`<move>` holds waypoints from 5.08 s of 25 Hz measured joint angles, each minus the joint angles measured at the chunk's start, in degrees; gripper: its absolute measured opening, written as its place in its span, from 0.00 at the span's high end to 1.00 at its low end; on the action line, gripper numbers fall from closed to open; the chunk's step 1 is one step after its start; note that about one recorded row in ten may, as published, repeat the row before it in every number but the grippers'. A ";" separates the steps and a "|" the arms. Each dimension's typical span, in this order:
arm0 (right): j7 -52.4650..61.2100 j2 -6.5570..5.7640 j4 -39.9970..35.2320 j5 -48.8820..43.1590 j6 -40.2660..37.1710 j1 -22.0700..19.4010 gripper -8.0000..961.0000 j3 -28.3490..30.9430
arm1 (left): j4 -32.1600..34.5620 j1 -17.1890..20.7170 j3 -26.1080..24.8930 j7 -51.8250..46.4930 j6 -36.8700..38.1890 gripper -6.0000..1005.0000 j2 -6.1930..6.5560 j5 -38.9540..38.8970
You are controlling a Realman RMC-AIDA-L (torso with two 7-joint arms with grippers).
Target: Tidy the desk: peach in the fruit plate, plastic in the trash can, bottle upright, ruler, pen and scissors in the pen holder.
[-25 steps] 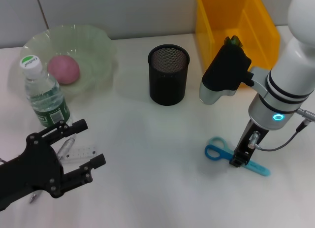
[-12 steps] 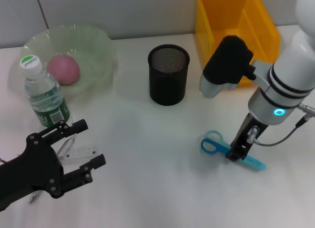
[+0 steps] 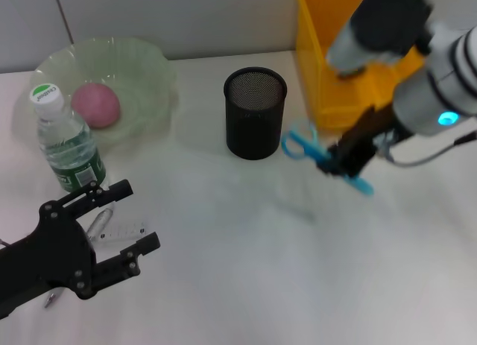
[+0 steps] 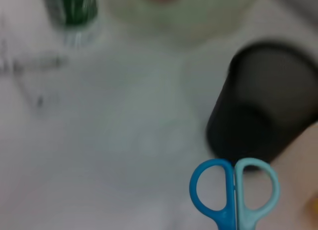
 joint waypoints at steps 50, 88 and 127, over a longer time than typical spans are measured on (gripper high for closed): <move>-99.89 -0.05 62.73 94.07 35.39 2.89 0.75 3.87 | -1.23 0.26 1.33 0.73 -1.01 0.24 -0.17 0.20; -84.11 -0.24 46.33 86.34 24.51 -10.85 0.15 7.32 | -0.70 0.63 0.41 0.14 -0.97 0.24 0.28 0.11; -96.76 -0.52 66.70 74.04 -7.26 -20.36 0.15 24.72 | 32.48 -20.49 13.16 -37.33 -16.72 0.26 -1.49 56.35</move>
